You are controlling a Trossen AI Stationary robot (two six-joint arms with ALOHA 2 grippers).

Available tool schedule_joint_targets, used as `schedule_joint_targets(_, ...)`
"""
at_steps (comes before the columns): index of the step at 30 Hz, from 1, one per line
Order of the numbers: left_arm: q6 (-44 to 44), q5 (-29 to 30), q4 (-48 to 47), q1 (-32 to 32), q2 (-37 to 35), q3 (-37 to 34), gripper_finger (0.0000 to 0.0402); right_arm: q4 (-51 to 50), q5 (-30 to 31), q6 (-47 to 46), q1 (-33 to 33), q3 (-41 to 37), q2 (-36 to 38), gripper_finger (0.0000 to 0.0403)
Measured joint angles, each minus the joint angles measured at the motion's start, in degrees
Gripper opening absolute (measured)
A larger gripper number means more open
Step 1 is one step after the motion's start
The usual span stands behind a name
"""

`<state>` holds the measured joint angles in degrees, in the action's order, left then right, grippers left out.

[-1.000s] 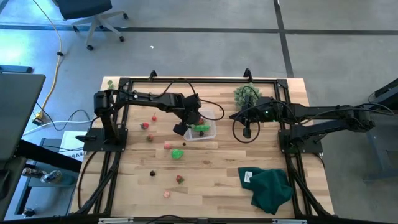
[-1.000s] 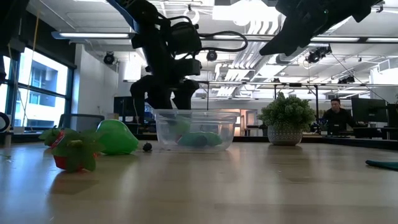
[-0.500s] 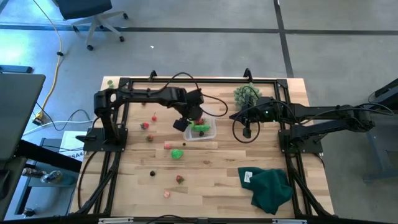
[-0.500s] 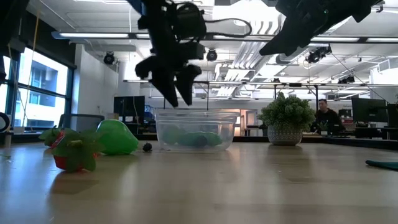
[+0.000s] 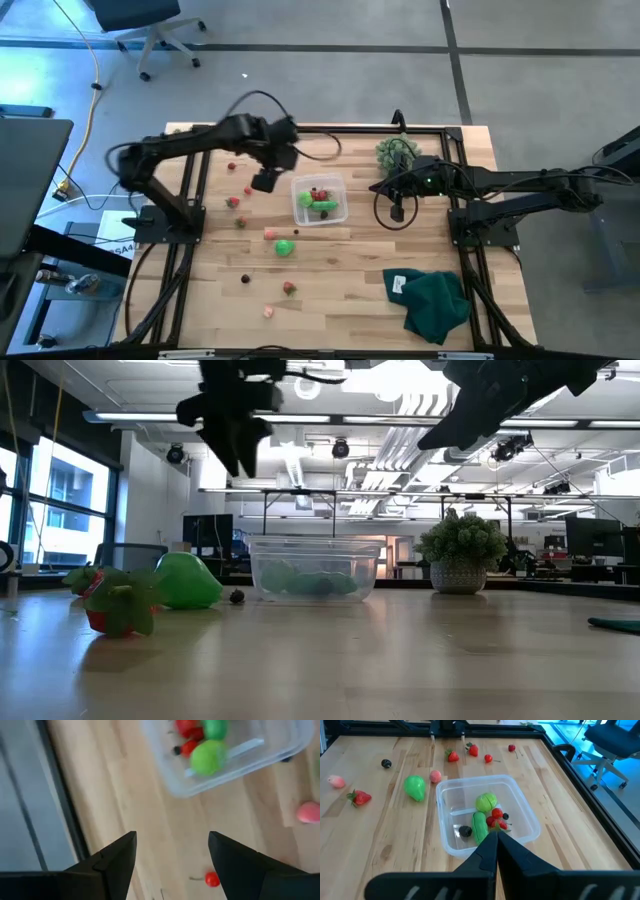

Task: Pick and placing Produce into tupperware
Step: Put the red cherry into the transparent bin

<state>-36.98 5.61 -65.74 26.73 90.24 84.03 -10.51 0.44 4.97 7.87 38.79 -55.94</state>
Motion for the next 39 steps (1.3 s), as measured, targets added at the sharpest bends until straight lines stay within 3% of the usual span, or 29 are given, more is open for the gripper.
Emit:
schedule_joint_targets(7,4.0,-1.73,9.36,12.72,-9.81,-14.42,0.0222,-0.02,-0.02,-0.02,-0.02,0.0,0.0,0.0002)
schedule_joint_targets(12,7.93,-6.41,12.56,23.78,-10.38,-21.57,0.0216,-0.02,-0.01,-0.02,0.01,0.0,0.0,0.0002)
schedule_joint_targets(18,8.83,-8.02,13.67,31.64,-9.36,-27.65,0.0216,-0.21,-0.02,0.0,-0.02,0.0,0.0,0.0002)
schedule_joint_targets(26,4.43,-8.96,14.83,34.79,-9.34,-30.12,0.0216,-0.46,-0.01,-0.02,0.0,0.0,0.0,0.0002)
schedule_joint_targets(34,16.5,-6.79,16.22,33.43,-7.5,-30.12,0.0216,-0.46,-0.02,-0.01,0.01,0.0,0.0,0.0002)
schedule_joint_targets(39,18.02,-5.35,15.53,33.19,-4.04,-30.12,0.0216,-0.46,0.0,0.0,0.01,0.0,0.0,0.0002)
